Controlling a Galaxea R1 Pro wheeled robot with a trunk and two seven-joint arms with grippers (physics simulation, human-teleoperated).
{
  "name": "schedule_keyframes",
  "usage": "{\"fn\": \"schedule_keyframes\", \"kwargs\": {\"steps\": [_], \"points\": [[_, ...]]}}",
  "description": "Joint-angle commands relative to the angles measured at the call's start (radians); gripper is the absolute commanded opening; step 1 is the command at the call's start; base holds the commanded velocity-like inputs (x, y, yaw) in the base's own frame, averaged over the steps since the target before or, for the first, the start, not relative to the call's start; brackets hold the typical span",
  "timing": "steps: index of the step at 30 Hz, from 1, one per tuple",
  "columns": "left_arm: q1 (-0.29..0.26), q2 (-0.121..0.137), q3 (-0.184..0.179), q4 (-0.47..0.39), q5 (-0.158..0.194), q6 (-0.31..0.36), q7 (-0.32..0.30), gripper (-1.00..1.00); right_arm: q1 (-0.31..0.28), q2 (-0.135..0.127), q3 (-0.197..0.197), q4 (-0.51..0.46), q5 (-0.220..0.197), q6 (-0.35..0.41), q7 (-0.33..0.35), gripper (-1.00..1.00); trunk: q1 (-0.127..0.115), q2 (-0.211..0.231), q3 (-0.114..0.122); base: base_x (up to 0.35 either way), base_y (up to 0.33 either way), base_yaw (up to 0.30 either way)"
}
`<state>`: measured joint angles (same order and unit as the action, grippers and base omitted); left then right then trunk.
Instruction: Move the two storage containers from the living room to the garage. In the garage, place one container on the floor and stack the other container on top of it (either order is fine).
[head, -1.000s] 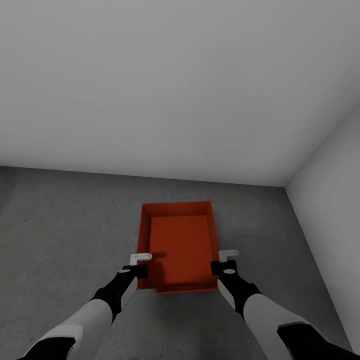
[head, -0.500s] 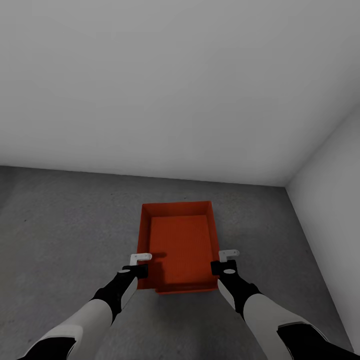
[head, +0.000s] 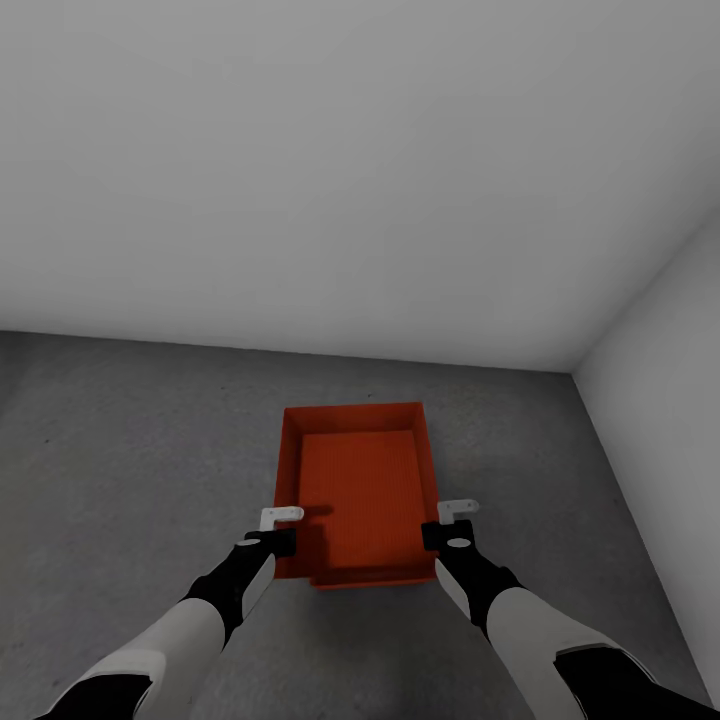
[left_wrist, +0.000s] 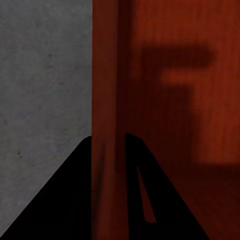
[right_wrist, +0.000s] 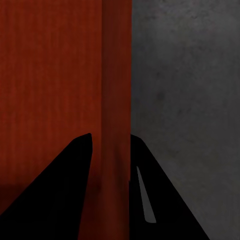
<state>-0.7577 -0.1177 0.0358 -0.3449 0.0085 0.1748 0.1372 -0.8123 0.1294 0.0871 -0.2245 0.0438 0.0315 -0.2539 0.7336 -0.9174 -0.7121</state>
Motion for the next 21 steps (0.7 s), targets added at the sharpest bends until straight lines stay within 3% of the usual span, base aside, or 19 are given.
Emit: {"fn": "schedule_keyframes", "kwargs": {"steps": [1, 5, 21], "points": [[0.0, 0.032, -0.015, -0.005, -0.012, -0.007, 0.005, -1.0, -0.001, -0.004, 0.006, 0.004, -0.007, 0.029, -0.004, -1.0, 0.0, -0.001, -0.001, 0.0, 0.0, 0.0], [0.0, 0.032, -0.016, -0.006, -0.012, -0.008, 0.005, -1.0, -0.001, -0.004, 0.006, 0.004, -0.007, 0.029, -0.004, -1.0, 0.0, -0.001, -0.001, 0.0, 0.0, 0.0], [0.0, 0.032, -0.014, -0.005, -0.012, -0.004, 0.005, -1.0, -0.001, -0.005, 0.006, 0.004, -0.008, 0.028, -0.004, -1.0, 0.061, -0.113, -0.051, 0.0, 0.0, 0.0]]}}
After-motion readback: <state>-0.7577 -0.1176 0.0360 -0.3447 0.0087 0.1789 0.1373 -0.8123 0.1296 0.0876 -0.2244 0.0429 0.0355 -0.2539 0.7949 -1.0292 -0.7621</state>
